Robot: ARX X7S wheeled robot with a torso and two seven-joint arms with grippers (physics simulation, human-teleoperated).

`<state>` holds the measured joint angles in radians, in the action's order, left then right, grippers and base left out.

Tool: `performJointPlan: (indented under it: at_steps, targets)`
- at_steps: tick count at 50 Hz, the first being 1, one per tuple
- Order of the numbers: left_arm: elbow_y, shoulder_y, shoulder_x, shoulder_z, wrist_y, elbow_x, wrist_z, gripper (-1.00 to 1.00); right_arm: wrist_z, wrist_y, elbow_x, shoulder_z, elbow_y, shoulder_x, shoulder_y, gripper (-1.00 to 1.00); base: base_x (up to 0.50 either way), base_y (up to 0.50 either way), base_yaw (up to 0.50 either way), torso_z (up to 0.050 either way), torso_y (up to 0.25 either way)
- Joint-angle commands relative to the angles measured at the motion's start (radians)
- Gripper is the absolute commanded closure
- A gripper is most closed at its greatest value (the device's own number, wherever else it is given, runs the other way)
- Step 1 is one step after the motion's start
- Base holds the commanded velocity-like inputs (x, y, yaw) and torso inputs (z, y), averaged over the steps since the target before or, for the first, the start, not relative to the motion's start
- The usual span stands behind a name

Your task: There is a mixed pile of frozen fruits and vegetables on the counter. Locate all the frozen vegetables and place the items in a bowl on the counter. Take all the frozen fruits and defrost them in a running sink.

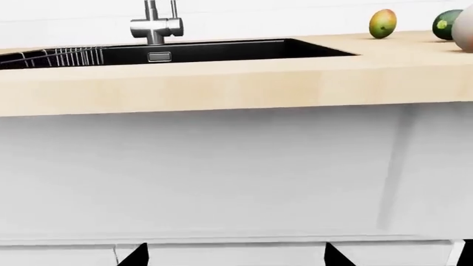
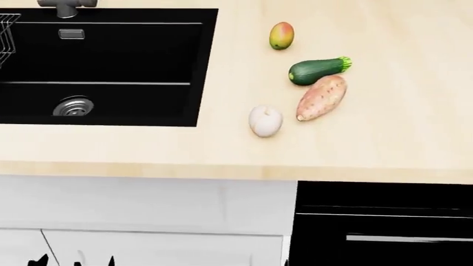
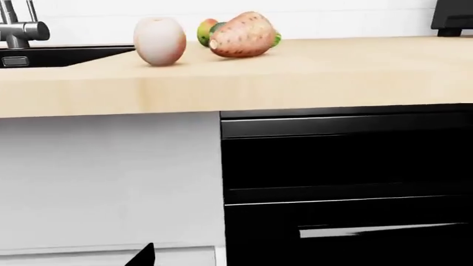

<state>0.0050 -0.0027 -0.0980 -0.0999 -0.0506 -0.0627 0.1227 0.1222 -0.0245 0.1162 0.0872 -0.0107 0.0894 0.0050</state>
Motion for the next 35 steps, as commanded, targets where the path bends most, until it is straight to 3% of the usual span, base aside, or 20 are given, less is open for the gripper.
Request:
performJointPlan:
  at_steps: [1, 19, 35]
  targets:
    - [-0.001, 0.002, -0.015, -0.013, 0.003, -0.009, 0.013, -1.0, 0.021, 0.005, 0.008, 0.014, -0.003, 0.011, 0.0, -1.0, 0.03, -0.21, 0.0, 0.0, 0.0]
    - [-0.009, -0.007, -0.026, -0.033, 0.002, -0.018, 0.035, -1.0, 0.039, 0.019, 0.015, 0.039, -0.009, 0.028, 0.002, -1.0, 0.13, -0.45, 0.0, 0.0, 0.0]
    - [-0.005, -0.013, -0.036, -0.05, -0.005, -0.022, 0.05, -1.0, 0.056, 0.019, 0.012, 0.061, -0.008, 0.042, 0.004, -1.0, 0.26, -0.01, 0.0, 0.0, 0.0]
